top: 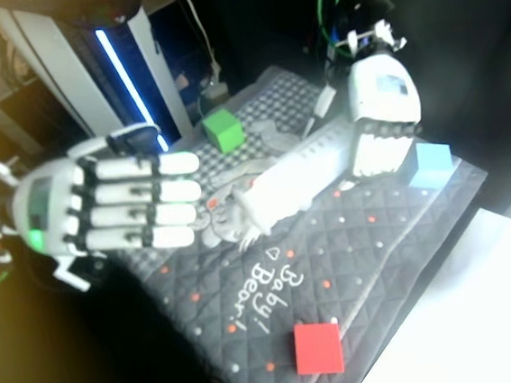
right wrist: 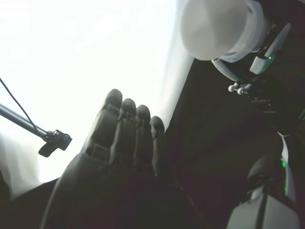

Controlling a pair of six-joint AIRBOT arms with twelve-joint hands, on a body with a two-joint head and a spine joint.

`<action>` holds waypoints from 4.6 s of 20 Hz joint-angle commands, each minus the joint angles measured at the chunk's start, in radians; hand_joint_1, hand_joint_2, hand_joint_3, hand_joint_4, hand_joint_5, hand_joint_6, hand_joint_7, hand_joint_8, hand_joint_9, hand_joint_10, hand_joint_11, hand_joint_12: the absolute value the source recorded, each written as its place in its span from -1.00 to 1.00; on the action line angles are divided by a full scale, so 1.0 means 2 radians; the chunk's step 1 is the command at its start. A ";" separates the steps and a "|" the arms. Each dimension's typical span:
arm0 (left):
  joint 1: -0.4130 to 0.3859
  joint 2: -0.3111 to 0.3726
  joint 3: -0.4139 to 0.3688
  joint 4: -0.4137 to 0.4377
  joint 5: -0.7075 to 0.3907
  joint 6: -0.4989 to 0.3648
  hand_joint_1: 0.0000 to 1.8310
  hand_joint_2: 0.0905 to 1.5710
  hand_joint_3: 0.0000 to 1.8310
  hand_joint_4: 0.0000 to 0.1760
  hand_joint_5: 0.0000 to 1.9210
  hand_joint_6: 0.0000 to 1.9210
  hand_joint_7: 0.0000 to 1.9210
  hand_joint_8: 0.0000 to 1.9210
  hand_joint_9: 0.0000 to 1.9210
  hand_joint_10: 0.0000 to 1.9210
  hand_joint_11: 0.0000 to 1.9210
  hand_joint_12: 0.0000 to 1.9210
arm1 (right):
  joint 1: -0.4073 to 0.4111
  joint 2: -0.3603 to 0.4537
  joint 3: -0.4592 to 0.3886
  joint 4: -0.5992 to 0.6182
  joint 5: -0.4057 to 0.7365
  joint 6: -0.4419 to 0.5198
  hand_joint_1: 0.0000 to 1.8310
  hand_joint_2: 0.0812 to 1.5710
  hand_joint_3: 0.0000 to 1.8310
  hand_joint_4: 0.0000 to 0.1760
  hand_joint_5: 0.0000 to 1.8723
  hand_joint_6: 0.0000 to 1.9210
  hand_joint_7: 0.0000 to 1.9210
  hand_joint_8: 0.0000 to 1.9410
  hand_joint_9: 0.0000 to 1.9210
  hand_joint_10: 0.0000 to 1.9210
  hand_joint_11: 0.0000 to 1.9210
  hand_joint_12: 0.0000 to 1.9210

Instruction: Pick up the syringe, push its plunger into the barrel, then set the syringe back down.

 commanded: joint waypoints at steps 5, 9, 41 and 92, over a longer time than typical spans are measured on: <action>-0.017 0.012 -0.004 -0.044 -0.073 0.005 0.62 0.45 -1.00 -0.19 0.04 1.00 0.31 1.00 0.44 1.00 0.30 1.00 | 0.005 -0.021 0.015 0.022 0.069 0.023 -0.55 0.02 -1.00 -0.53 -0.88 -1.00 -0.89 -1.00 -0.91 -1.00 -0.93 -0.94; -0.018 0.017 -0.005 -0.062 -0.089 0.006 0.71 0.42 -1.00 0.07 0.15 1.00 0.37 1.00 0.57 1.00 0.65 1.00 | 0.005 -0.035 0.020 0.028 0.070 0.028 -0.47 0.00 -1.00 -0.73 -0.90 -1.00 -0.92 -1.00 -0.93 -1.00 -0.95 -0.96; -0.034 0.006 -0.012 -0.054 -0.106 0.006 0.63 0.43 -1.00 0.59 0.16 1.00 0.43 1.00 0.59 1.00 0.64 1.00 | 0.039 -0.089 0.039 -0.031 0.020 0.052 -0.99 0.07 -1.00 -0.65 -0.93 -1.00 -0.94 -1.00 -0.97 -1.00 -0.95 -0.98; -0.035 0.013 -0.014 -0.010 -0.052 0.003 0.68 0.39 -1.00 0.32 0.19 1.00 0.44 1.00 0.55 1.00 0.57 1.00 | 0.049 -0.025 0.028 -0.034 0.013 0.041 -0.98 0.07 -1.00 -0.90 -0.89 -1.00 -0.92 -0.99 -0.95 -0.99 -0.93 -0.98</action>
